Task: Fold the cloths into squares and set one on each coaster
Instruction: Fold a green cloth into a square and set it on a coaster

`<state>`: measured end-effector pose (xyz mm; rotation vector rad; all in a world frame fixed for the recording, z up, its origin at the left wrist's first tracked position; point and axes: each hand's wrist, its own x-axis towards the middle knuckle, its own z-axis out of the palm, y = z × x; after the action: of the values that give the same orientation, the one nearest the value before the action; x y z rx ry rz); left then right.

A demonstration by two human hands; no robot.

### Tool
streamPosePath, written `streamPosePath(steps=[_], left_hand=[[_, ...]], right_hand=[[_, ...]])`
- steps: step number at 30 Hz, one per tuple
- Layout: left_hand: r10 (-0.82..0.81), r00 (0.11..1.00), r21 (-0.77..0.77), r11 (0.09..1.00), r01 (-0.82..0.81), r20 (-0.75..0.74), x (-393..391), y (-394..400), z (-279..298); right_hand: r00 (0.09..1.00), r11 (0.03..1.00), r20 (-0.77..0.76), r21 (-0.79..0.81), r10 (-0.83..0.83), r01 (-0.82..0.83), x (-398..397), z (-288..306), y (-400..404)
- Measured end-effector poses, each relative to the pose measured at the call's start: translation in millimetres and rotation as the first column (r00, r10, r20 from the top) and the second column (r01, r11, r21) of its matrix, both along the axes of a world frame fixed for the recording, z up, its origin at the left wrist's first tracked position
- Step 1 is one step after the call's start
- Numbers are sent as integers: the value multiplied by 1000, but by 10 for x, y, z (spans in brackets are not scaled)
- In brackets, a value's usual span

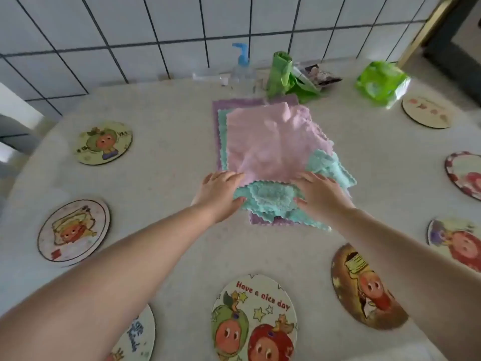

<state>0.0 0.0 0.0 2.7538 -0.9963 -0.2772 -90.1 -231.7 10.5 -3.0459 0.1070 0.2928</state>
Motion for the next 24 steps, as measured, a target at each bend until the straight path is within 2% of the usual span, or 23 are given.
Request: streamPosePath(steps=[4,13,17,24], left_hand=[[64,996,-36,997,-66,-62,93,-297,-89],[181,983,-99,978,-184,-34,267,-429,-133],[280,955,-225,929,-295,-96,322,-336,102],[302,953,-449,848,-282,-28,745,6,832]], right_hand=[[998,999,42,-11,51,-51,103,-97,-249],[987,1000,158,-7,21,-21,324,75,-459],[980,1000,197,-14,8,-6,424,313,-487],[952,996,305,-85,27,-1,752,1060,-343]])
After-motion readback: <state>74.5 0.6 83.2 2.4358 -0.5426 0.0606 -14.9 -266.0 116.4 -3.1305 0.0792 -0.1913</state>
